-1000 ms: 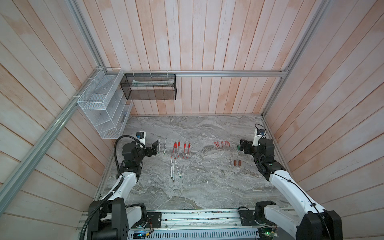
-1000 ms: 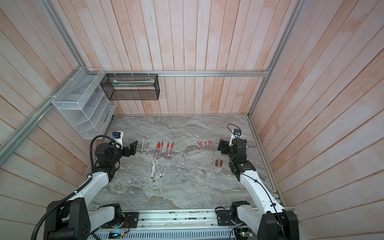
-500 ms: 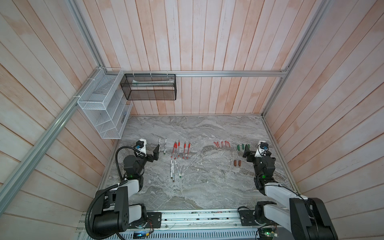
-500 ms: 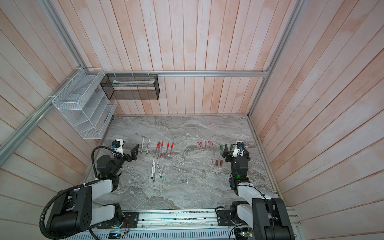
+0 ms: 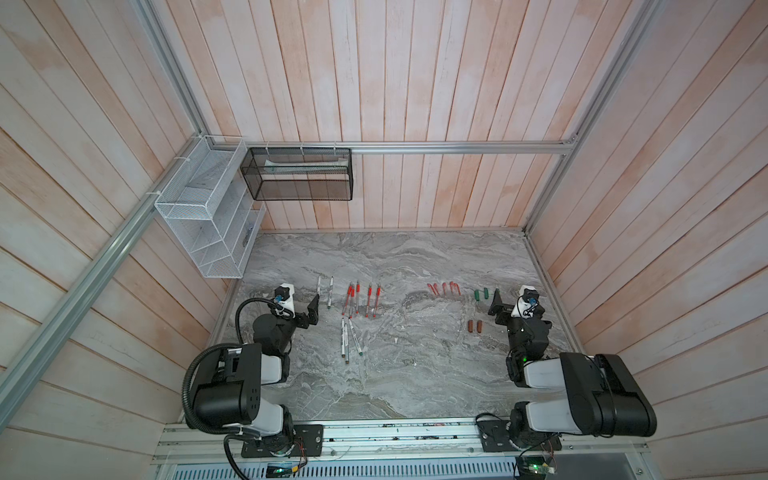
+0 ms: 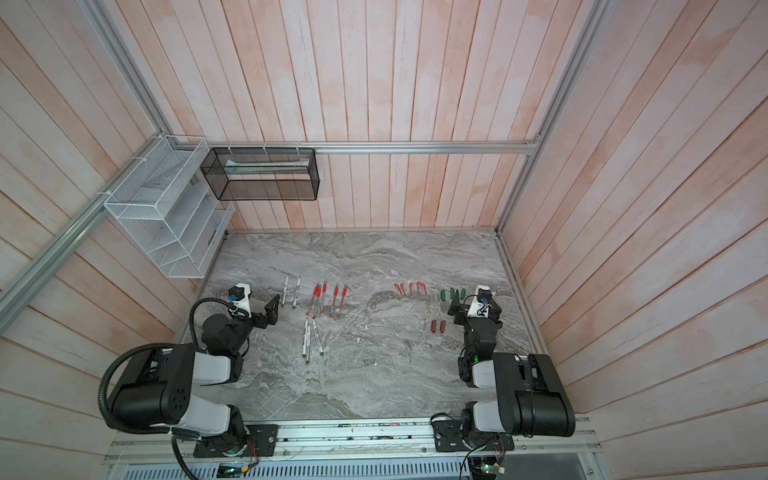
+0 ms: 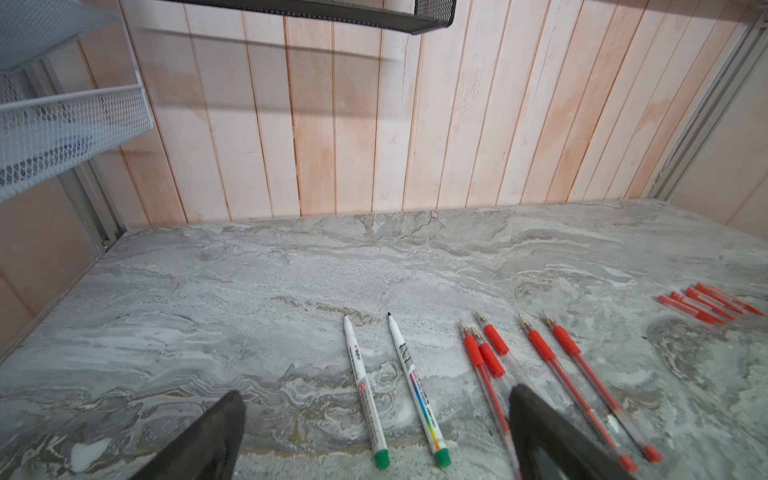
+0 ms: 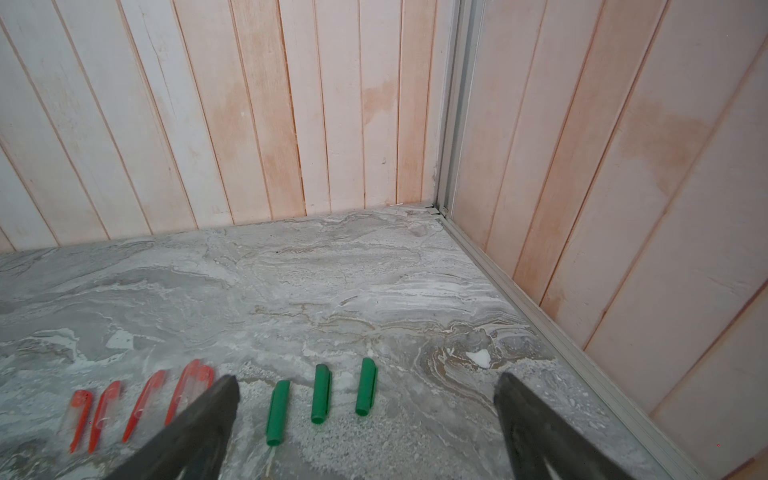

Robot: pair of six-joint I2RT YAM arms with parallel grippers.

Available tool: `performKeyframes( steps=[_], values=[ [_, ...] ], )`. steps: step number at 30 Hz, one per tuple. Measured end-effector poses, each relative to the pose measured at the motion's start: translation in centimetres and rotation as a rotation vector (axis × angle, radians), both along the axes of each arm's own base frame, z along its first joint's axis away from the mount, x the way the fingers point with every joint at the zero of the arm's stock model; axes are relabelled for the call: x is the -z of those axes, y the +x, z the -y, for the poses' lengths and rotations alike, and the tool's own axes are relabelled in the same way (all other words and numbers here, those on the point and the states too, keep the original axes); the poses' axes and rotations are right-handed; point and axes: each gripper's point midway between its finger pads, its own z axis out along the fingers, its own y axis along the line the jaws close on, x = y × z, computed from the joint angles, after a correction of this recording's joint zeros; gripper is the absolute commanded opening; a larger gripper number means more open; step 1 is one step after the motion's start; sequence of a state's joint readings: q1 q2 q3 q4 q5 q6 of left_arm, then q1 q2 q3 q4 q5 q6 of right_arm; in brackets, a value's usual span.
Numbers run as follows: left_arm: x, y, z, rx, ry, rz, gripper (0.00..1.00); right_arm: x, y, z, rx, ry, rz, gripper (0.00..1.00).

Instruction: Open the pen caps

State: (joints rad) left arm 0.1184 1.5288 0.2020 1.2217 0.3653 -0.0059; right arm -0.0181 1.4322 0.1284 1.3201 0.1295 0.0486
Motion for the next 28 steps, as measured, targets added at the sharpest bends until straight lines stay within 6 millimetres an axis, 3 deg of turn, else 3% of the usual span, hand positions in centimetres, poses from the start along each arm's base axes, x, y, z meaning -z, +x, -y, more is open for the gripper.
performKeyframes(
  steps=[2, 6, 11, 18, 28],
  values=[
    [0.9, 0.1, 0.0, -0.017, -0.002, -0.021, 1.00, 0.7, 0.1, 0.2, 0.005, 0.001, -0.002, 0.98],
    [0.7, 0.5, 0.3, -0.030, 0.005, -0.013, 1.00, 2.1, 0.1, 0.4, 0.014, 0.010, -0.030, 0.98],
    [-0.2, 1.7, -0.3, -0.064, 0.009, -0.001, 1.00, 0.7, 1.4, 0.8, 0.033, 0.021, 0.009, 0.98],
    [0.1, 1.7, -0.5, -0.078, 0.010, -0.014, 1.00, 0.8, 1.3, 1.0, 0.041, 0.025, 0.006, 0.98],
    [0.2, 2.0, -2.5, -0.198, -0.003, -0.019, 1.00, 0.8, 1.3, 1.0, 0.042, 0.025, 0.004, 0.98]
  ],
)
